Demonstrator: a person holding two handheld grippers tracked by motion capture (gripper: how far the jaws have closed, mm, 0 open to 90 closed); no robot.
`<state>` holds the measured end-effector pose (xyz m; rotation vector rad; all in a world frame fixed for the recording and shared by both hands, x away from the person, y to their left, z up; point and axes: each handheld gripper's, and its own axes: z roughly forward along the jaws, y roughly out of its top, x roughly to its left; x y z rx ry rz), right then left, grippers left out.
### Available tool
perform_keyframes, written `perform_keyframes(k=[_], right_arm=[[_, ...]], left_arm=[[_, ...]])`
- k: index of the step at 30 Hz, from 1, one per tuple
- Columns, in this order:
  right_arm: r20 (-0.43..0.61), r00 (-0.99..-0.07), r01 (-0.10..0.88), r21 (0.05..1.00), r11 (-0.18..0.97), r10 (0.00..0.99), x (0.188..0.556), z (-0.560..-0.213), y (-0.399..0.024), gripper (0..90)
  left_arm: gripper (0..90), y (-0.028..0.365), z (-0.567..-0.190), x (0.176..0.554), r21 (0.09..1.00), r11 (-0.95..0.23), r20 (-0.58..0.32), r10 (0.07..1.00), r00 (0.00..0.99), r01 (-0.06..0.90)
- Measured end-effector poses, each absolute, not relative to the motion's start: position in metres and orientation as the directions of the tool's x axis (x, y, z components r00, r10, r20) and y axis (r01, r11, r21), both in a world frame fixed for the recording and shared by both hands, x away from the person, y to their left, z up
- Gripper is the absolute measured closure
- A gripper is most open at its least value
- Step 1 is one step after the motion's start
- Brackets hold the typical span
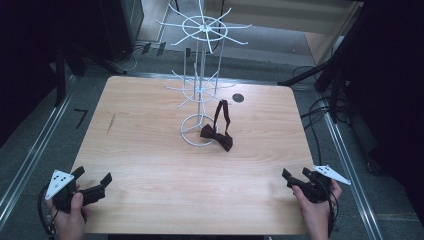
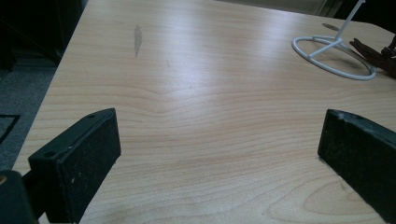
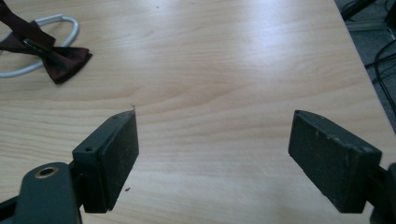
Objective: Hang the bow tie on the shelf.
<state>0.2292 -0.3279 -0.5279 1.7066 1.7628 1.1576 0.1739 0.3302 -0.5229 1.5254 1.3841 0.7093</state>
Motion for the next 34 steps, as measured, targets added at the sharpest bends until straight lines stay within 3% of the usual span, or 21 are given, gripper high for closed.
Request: perform_keyframes(k=[18,34], right_arm=[[0.269,-0.109,0.613,0.776,-0.148,0.957,0.201,-0.549,-0.367,15.7],[0.255,-0.104,0.606,0.783,-0.142,0.961,0.197,-0.554,-0.364,15.6]], left_arm=[[0.0,0.329,-0.523,0.174,0.899,0.051,-0.151,0.969,0.197,0.435],[0.0,0.329,-0.523,0.175,0.896,0.059,-0.158,0.969,0.192,0.441]])
